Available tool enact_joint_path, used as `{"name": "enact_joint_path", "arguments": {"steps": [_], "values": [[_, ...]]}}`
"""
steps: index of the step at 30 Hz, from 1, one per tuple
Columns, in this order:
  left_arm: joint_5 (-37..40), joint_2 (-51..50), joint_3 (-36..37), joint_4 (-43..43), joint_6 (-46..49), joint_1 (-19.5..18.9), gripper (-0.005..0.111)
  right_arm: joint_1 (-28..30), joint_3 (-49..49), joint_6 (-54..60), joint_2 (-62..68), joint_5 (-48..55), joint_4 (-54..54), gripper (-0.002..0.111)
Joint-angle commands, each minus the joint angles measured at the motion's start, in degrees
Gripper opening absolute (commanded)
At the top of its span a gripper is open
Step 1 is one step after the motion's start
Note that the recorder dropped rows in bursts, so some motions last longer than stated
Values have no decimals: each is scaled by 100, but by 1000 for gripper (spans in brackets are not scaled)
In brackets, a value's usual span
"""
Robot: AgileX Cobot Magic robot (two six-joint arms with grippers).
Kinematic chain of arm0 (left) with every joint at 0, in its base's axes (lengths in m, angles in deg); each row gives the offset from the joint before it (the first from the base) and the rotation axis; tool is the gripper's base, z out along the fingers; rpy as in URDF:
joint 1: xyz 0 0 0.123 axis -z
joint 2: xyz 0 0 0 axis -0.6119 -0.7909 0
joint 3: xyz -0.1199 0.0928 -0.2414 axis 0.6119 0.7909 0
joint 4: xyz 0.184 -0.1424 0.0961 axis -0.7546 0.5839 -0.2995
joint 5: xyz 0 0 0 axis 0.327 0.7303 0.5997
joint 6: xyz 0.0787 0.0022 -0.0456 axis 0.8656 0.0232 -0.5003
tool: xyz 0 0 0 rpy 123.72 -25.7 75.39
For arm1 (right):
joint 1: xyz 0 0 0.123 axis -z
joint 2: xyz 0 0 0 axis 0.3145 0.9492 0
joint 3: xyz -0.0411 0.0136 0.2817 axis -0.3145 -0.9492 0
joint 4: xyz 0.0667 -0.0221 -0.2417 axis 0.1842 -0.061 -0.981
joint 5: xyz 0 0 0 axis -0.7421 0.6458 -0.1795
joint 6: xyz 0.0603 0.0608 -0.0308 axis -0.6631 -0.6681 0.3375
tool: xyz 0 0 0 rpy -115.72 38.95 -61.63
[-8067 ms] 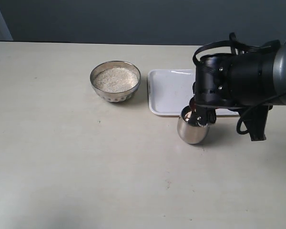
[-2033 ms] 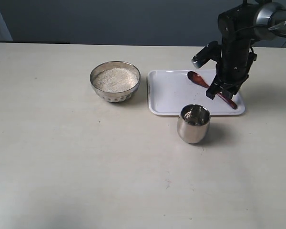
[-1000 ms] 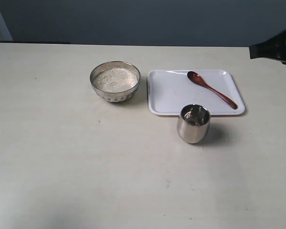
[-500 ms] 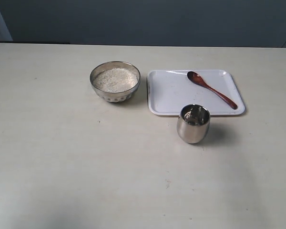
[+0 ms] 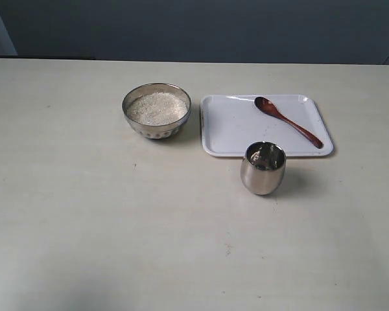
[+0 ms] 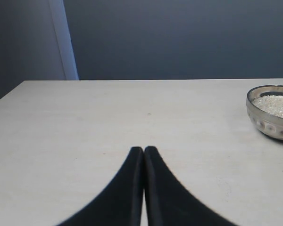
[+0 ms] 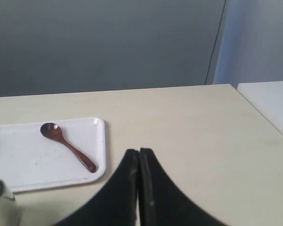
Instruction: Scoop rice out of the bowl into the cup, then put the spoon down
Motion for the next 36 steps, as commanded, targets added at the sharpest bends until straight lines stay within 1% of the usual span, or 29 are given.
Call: {"name": "enact_joint_path", "arguments": {"steps": [1,8,16,20,36], "values": [[-37,-2,29,0,-15,42,1,49,-440,-20,-597,-82,119,-1],[-37,-2,29,0,-15,42,1,63,-1196,-46,-1350,-280,201,-1],[-37,-2,29,0,-15,42,1,63,-1196,-46,-1445,-175,387,-1],[-37,-2,29,0,-15,42,1,63,-1196,-46,-1494,319,424,-1],[-37,-2,29,0,-15,42,1,63,-1196,-46,-1506,319,424,-1]]}}
